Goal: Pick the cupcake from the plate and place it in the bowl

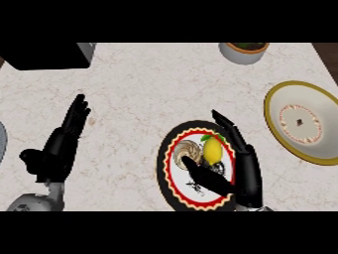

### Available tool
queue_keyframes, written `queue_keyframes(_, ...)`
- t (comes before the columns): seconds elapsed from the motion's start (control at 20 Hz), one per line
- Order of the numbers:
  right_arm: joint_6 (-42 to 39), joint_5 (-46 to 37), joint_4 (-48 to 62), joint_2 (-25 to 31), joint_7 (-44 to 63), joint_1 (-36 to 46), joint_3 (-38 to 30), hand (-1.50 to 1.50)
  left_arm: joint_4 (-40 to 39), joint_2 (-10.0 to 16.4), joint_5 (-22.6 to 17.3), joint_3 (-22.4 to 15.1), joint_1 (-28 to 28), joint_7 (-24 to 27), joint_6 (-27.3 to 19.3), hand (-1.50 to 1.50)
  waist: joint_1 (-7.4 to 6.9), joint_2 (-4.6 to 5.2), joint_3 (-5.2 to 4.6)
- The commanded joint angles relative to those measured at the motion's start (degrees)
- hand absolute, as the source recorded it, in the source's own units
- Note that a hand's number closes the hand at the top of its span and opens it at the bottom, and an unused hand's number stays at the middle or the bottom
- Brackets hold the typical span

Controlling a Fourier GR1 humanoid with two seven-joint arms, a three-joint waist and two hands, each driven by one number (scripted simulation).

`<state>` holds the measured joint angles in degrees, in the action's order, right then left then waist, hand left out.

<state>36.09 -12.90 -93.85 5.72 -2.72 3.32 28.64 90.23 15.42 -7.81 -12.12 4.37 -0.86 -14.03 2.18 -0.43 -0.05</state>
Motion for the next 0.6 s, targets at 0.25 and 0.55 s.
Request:
queue_keyframes(0.25, 14.6, -30.8, -7.6, -4.1, 15.0, -11.7, 10.1, -1.5, -1.6, -2.2, 0.2, -0.5, 2.2, -1.8, 0.5, 0.0, -0.98, 0.01, -0.16)
queue_keyframes(0.55, 0.2, -43.3, -15.1, -5.7, 41.1, -4.2, 9.6, -1.5, -2.9, -2.2, 0.1, 0.7, 3.7, -0.8, 2.2, 0.0, -1.91, 0.26, -0.09)
